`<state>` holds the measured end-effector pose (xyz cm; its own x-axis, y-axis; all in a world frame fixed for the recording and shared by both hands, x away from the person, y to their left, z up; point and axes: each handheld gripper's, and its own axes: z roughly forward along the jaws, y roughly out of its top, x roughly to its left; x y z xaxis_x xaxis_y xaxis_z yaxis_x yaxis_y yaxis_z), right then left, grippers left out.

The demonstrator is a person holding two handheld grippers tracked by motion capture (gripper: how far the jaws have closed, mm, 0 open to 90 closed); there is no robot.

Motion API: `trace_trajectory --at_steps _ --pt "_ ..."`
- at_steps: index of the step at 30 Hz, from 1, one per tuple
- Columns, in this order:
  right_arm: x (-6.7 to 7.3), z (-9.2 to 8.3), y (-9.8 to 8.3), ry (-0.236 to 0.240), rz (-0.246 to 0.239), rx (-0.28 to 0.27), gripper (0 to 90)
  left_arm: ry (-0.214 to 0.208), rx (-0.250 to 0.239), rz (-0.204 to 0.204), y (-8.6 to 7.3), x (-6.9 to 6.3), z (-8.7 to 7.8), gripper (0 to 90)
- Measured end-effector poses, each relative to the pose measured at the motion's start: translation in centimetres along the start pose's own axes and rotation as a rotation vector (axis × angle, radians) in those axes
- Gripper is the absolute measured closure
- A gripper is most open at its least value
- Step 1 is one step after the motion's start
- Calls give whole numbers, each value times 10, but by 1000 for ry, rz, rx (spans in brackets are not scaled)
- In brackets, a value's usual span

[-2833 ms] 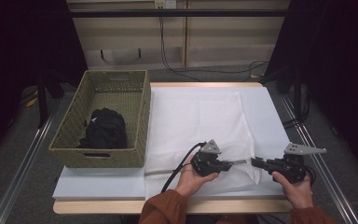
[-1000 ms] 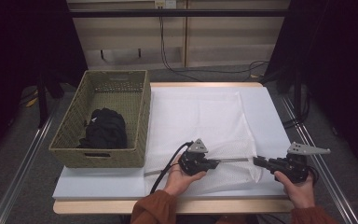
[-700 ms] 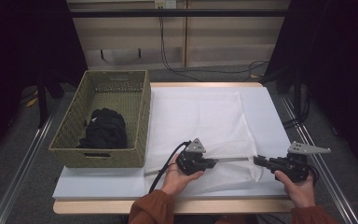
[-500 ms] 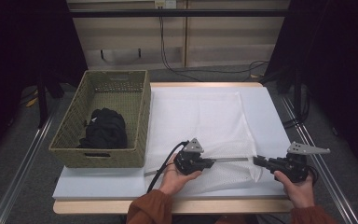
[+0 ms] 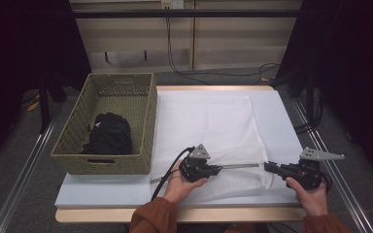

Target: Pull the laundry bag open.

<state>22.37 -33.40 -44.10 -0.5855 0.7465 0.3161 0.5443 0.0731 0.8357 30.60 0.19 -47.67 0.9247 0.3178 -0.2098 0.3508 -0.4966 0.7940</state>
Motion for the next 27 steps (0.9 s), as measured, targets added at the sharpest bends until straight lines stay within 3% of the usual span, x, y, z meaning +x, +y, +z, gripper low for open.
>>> trace_trajectory --at_steps 27 --pt "-2 -2 0 -6 1 -9 871 31 13 -4 -6 5 -12 865"
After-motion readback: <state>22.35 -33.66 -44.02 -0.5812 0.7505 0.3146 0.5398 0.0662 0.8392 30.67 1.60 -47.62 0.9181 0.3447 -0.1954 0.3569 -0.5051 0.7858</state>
